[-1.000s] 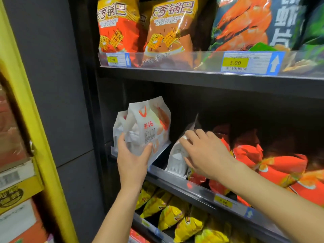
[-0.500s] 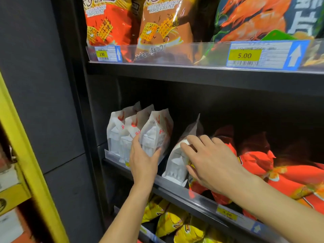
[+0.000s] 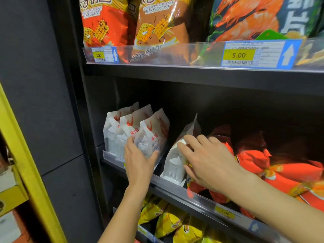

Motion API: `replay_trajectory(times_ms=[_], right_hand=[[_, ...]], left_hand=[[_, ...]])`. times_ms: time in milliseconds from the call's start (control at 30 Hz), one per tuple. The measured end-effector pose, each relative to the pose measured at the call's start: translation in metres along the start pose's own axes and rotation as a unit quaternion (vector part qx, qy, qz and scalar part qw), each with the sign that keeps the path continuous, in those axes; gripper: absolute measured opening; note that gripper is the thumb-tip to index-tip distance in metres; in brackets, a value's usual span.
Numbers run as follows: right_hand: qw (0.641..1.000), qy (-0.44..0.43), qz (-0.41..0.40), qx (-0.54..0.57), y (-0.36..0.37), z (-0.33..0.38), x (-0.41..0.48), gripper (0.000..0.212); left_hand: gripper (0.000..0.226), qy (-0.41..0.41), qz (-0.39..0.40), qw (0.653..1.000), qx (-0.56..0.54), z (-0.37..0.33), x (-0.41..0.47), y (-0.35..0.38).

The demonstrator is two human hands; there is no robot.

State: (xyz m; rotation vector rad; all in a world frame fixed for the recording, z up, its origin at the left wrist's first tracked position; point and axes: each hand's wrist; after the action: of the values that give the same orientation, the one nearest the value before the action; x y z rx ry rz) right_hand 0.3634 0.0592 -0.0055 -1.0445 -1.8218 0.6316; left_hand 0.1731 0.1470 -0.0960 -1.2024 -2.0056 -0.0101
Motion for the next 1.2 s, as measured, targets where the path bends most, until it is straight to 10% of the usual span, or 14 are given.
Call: replay_trajectory(times_ms=[133, 233, 700, 1200], right_hand=[[1.000, -0.001, -0.007, 0.003, 0.000, -0.001, -0.001, 0.073], [1.000, -0.008, -0.007, -0.006, -0.003, -0.003, -0.002, 0.076], [0.999, -0.022, 0.000, -0.026, -0.020, -0.021, -0.024, 0.044], [1.000, 0.006, -0.011, 0.008, -0.033, -0.017, -0.020, 0.050]], left_hand=[[0.077, 0.111, -0.092, 0.989, -0.031, -0.017, -0.020, -0.006], [0.063, 0.163, -0.013, 0.982, -0.093, -0.032, -0.032, -0.003], [0.098, 0.089, 0.169, 0.980, -0.045, -0.051, -0.044, 0.023], [0.071, 0.118, 0.039, 0.990, -0.071, -0.059, -0.031, -0.027]])
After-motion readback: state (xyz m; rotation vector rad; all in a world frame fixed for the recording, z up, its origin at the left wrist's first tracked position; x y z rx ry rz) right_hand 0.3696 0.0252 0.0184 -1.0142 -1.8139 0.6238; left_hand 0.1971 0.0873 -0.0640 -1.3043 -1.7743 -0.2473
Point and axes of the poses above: each hand's wrist, its own x-axis towards the middle knuckle, its own y-axis out of the palm, z = x × y, and after that the axes turned 14 degrees about y, right-handed
